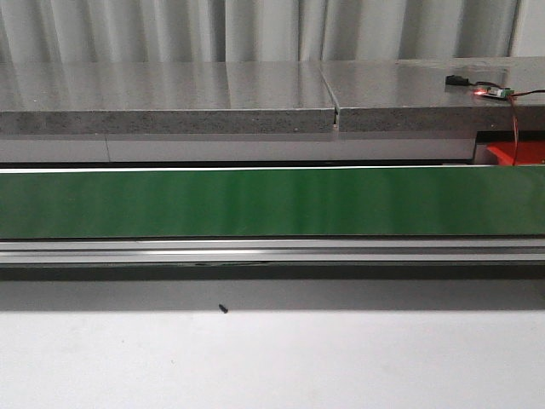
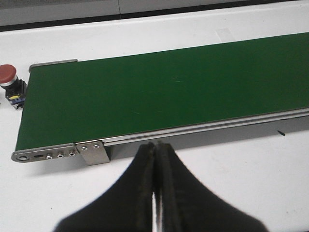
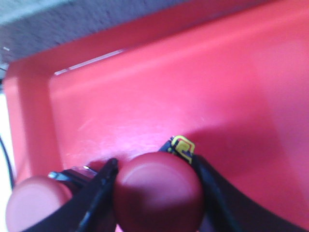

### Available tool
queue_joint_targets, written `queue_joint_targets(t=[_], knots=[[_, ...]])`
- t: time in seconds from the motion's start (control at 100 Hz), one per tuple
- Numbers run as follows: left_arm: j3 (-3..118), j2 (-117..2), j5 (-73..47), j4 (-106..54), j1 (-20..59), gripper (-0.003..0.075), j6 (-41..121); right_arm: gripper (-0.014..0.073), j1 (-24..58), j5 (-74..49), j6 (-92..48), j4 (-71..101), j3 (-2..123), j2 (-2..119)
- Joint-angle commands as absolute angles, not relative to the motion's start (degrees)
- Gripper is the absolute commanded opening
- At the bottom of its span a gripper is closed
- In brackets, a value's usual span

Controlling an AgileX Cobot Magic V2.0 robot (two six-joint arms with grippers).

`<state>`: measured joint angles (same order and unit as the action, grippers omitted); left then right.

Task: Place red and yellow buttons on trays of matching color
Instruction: 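Lower the red button into the red tray and open the right gripper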

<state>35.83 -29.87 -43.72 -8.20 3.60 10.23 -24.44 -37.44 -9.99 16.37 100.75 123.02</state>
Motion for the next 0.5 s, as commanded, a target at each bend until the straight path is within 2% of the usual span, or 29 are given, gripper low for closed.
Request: queue_joint_targets(t=[0.0,0.07,0.16,0.27,0.35,0.49], knots=[[37.3,-30.0,-40.2,-8.9,4.0,-0.0019,9.8,0.0225,-24.8,-34.3,-9.5,17.3,102.7,120.2],[37.3,-30.0,-40.2,-8.9,4.0,-0.0019,9.8,0.0233,-24.8,-34.4,-9.5,17.4,102.7,120.6],[37.3,-30.0,-40.2,-8.9,4.0,-0.0019,9.8,0.0290,-24.8,-34.5,-9.5,17.6,102.7,121.0],[37.3,-30.0,-40.2,-8.9,4.0,-0.0019,9.8,0.0447,-24.8,-34.5,-9.5,17.6,102.7,121.0],[37.3,-30.0,-40.2,-8.9,4.0,-0.0019,9.8,0.0524,-24.8,-34.5,-9.5,17.6,102.7,121.0],[37.3,-30.0,-40.2,-8.9,4.0,-0.0019,9.8,0.0541,-24.8,-34.8,-9.5,17.5,102.7,120.8]])
